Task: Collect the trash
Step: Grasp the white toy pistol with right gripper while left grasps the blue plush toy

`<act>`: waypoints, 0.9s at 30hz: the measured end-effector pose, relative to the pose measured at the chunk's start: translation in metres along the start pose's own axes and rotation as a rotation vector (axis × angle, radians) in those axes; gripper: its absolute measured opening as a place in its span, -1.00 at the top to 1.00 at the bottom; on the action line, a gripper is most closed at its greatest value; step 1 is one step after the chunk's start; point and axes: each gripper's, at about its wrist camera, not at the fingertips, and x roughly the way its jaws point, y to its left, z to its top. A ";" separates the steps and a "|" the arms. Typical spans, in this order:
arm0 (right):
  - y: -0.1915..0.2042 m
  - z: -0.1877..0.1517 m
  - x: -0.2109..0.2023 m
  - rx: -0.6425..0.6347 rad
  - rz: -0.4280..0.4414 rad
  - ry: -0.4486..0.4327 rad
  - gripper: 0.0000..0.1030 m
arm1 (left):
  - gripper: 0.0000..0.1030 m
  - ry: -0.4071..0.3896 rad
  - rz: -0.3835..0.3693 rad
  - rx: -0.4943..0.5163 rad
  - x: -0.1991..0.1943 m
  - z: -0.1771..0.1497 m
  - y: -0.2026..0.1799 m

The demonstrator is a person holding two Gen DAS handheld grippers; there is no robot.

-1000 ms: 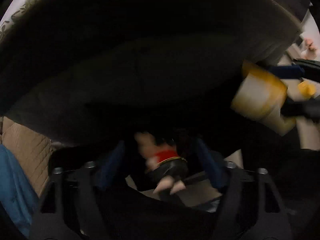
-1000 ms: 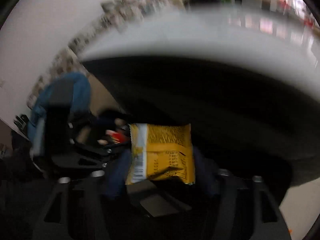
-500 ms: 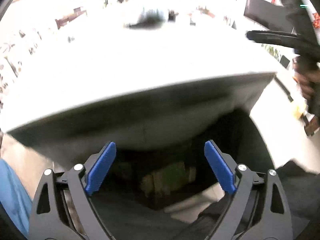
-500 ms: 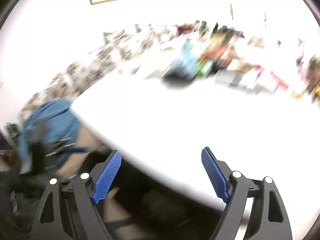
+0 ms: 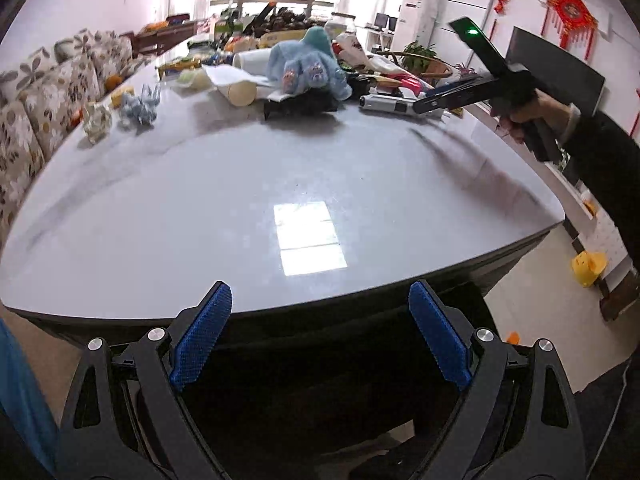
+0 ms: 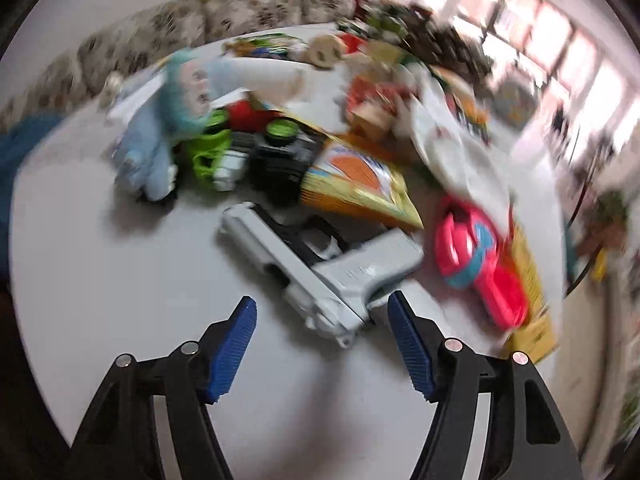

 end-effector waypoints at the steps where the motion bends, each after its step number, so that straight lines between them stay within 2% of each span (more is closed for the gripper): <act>1: -0.002 0.000 -0.001 0.011 0.014 -0.009 -0.35 | -0.71 0.001 -0.005 -0.005 0.000 0.002 -0.001; 2: -0.007 0.000 0.002 0.036 0.031 -0.019 -0.46 | -0.71 0.003 -0.012 -0.008 0.002 0.003 -0.001; 6: -0.019 0.007 0.033 0.141 0.117 0.009 -0.65 | -0.71 0.008 -0.026 -0.009 0.008 0.011 -0.003; 7: -0.024 0.009 0.035 0.185 0.159 -0.036 -0.82 | -0.71 0.008 -0.030 -0.012 0.008 0.012 -0.005; 8: -0.025 0.011 0.034 0.221 0.191 -0.057 -0.86 | -0.71 0.006 -0.031 -0.015 0.007 0.013 -0.005; 11: -0.043 0.010 0.034 0.416 0.347 -0.110 -0.89 | -0.71 0.003 -0.031 -0.010 0.005 0.011 -0.008; 13: -0.053 0.010 0.035 0.506 0.393 -0.131 -0.89 | -0.71 0.015 -0.029 -0.001 0.008 0.009 -0.009; 14: -0.054 0.012 0.035 0.523 0.384 -0.127 -0.88 | -0.71 0.020 -0.029 -0.001 0.009 0.008 -0.010; 16: -0.048 0.020 0.037 0.480 0.320 -0.102 -0.85 | -0.71 0.018 -0.027 0.007 0.009 0.008 -0.012; 20: -0.014 0.039 0.044 0.273 0.092 -0.022 -0.80 | -0.71 -0.002 -0.049 0.014 0.003 0.009 -0.016; 21: -0.009 0.041 0.044 0.252 0.046 -0.017 -0.71 | -0.71 -0.016 -0.051 0.023 0.000 0.010 -0.017; 22: -0.007 0.042 0.042 0.264 0.046 -0.022 -0.44 | -0.71 -0.037 -0.053 0.039 -0.005 0.012 -0.020; 25: 0.005 0.030 0.030 0.278 0.085 -0.028 -0.40 | -0.71 -0.095 -0.033 0.081 -0.011 0.029 -0.024; 27: 0.022 0.009 0.017 0.257 0.104 -0.055 -0.39 | -0.71 -0.140 0.019 0.083 -0.008 0.046 -0.022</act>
